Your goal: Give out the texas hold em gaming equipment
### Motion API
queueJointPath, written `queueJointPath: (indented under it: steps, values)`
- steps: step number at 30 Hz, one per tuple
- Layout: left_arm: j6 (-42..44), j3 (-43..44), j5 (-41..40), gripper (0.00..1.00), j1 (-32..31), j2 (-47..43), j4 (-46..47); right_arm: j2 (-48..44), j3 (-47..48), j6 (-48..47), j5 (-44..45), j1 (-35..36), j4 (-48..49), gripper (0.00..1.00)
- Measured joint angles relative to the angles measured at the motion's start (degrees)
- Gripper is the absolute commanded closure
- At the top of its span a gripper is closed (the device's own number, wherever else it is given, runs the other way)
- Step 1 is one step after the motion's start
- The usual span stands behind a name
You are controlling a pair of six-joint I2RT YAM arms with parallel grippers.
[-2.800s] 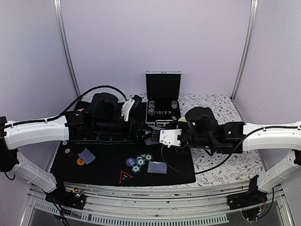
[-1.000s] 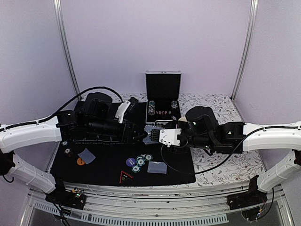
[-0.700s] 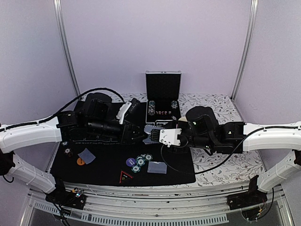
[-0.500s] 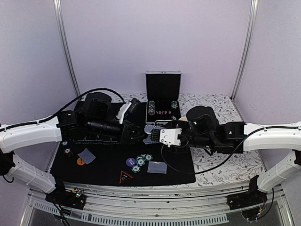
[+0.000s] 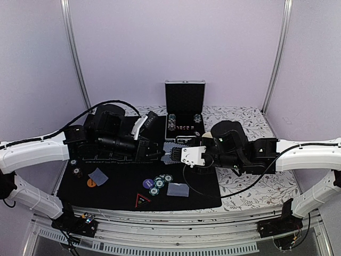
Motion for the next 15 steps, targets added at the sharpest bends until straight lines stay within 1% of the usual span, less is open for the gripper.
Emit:
queueJointPath:
  steps: [6, 7, 9, 12, 15]
  values:
    - [-0.02, -0.57, 0.70, 1.00, 0.04, -1.11, 0.00, -0.09, 0.00, 0.02, -0.28, -0.02, 0.11, 0.45]
    - [-0.02, -0.59, 0.85, 0.99, 0.04, -1.22, -0.02, -0.13, 0.00, 0.00, -0.35, -0.02, 0.11, 0.45]
    - [-0.07, -0.59, 1.14, 0.91, 0.04, -1.33, 0.04, -0.24, 0.00, 0.02, -0.42, -0.02, 0.11, 0.45]
    - [0.00, -0.59, 2.25, 0.84, 0.02, -1.36, 0.35, -0.26, 0.00, 0.04, -0.37, -0.04, 0.22, 0.45]
    - [-0.07, -0.59, 3.26, 0.80, 0.02, -1.31, 0.55, -0.26, 0.00, 0.07, -0.37, -0.04, 0.59, 0.45]
